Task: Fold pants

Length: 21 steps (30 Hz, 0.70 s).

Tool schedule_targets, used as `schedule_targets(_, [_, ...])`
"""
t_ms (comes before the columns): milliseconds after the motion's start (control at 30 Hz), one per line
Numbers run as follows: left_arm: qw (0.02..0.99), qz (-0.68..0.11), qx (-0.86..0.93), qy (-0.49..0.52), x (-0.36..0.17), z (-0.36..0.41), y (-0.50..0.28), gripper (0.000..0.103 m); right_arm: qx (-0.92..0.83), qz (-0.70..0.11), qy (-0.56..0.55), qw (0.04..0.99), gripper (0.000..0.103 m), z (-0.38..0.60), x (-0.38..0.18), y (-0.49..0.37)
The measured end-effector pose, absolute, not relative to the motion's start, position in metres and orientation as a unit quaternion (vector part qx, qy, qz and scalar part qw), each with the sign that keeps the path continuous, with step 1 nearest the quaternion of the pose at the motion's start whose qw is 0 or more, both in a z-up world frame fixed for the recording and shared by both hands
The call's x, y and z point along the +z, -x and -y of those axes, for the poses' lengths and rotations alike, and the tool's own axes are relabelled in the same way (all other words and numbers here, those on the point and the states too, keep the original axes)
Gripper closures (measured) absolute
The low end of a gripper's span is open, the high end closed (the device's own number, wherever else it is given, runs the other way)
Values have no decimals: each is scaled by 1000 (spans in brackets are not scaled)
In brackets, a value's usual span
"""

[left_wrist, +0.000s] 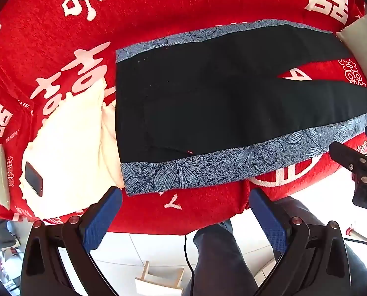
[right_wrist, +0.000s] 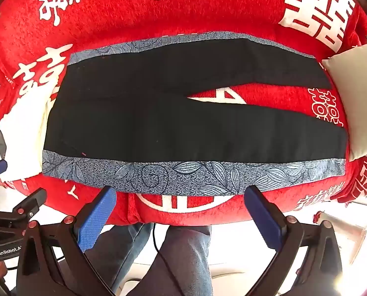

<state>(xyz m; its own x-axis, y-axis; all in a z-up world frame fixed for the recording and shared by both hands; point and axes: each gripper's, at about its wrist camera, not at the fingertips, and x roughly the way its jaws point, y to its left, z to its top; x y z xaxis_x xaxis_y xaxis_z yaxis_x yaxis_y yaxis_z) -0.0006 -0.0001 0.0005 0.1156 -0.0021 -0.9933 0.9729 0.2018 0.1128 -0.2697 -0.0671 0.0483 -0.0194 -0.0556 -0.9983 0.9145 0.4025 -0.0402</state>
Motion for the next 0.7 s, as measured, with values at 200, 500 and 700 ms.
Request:
schedule_targets(200, [577, -516, -422, -471, 3, 0, -6, 0, -407, -585, -366, 599, 0, 67, 49, 272])
schedule_targets(500, [581, -515, -423, -467, 0, -5, 5, 0, -406, -585, -363, 601, 0, 63, 48, 274])
schedule_targets(700, [591, -507, -425, -462, 1, -6, 1, 0, -405, -586, -361, 601, 0, 61, 49, 274])
